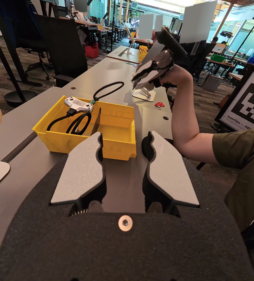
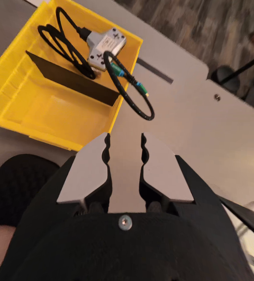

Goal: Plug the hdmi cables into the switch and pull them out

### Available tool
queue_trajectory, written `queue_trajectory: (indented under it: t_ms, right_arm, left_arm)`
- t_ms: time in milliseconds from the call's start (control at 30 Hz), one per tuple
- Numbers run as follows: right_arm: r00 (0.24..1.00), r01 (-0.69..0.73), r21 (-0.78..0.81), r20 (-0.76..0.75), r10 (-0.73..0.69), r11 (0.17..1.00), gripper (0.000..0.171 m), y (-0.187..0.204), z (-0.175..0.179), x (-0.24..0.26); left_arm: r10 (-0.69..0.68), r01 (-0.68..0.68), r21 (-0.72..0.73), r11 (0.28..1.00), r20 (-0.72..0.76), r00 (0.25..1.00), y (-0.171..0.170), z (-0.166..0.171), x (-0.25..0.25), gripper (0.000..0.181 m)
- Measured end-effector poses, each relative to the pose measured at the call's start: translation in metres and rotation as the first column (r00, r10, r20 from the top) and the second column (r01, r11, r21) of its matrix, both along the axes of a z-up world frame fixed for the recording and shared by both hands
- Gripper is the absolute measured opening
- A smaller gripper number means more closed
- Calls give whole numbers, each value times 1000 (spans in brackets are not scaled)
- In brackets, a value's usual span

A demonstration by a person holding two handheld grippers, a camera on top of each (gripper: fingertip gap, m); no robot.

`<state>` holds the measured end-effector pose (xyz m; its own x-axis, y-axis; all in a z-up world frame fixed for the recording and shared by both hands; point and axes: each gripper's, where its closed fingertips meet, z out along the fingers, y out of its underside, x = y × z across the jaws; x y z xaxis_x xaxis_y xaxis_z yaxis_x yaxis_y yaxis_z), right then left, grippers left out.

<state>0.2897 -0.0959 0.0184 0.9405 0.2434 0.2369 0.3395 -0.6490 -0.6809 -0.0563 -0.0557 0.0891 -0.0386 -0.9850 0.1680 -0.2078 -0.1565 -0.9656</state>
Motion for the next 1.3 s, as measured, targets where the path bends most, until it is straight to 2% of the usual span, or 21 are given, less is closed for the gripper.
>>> queue_trajectory:
  t_ms: [33,233,300,367,533,633,733,867,933,1067,1133,1233,1300]
  right_arm:
    - [1000,-4,-15,-31,4,1000,36,0,-6,1]
    - [990,-13,-34,-144,8,999,37,17,-33,9]
    - [981,10,-44,-191,-18,999,37,20,-40,14]
    - [951,10,-52,-308,-25,999,37,19,-47,13]
    - [756,134,-126,-628,-184,983,34,16,-67,39]
    - [620,175,-74,-766,-169,982,30,26,-63,52]
    - [528,236,-85,-825,-202,968,30,34,-66,65]
    - [468,312,-60,-859,-208,948,30,41,-60,79]
    - [498,325,-44,-841,-211,945,28,44,-59,82]
    - [704,261,38,-691,-164,965,29,55,-55,76]
    - [775,230,128,-623,-102,965,30,64,-41,71]
    - [821,187,175,-568,-56,967,31,71,-31,62]
    - [854,157,173,-518,-46,972,34,70,-32,57]
  left_arm:
    - [-1,1,-1,1000,-1,1000,0,0,0,56]
    - [22,-22,-56,998,-1,1000,5,-9,13,55]
    - [61,-63,-90,994,-27,998,13,-24,26,53]
    - [133,-141,-103,985,-75,988,25,-46,42,53]
    - [181,-194,-134,972,-104,978,31,-85,77,52]
    - [223,-227,-20,974,-129,966,38,-93,88,50]
    - [272,-252,130,959,-171,947,54,-86,109,54]
    - [271,-204,260,944,-258,927,86,-73,164,56]
    - [272,-190,278,942,-296,916,102,-71,190,51]
    - [184,-92,259,962,-359,915,101,-74,226,49]
    - [167,-51,285,957,-400,901,102,-81,233,51]
    - [167,-8,316,949,-482,860,110,-97,237,54]
    - [172,10,297,955,-582,794,113,-111,227,53]
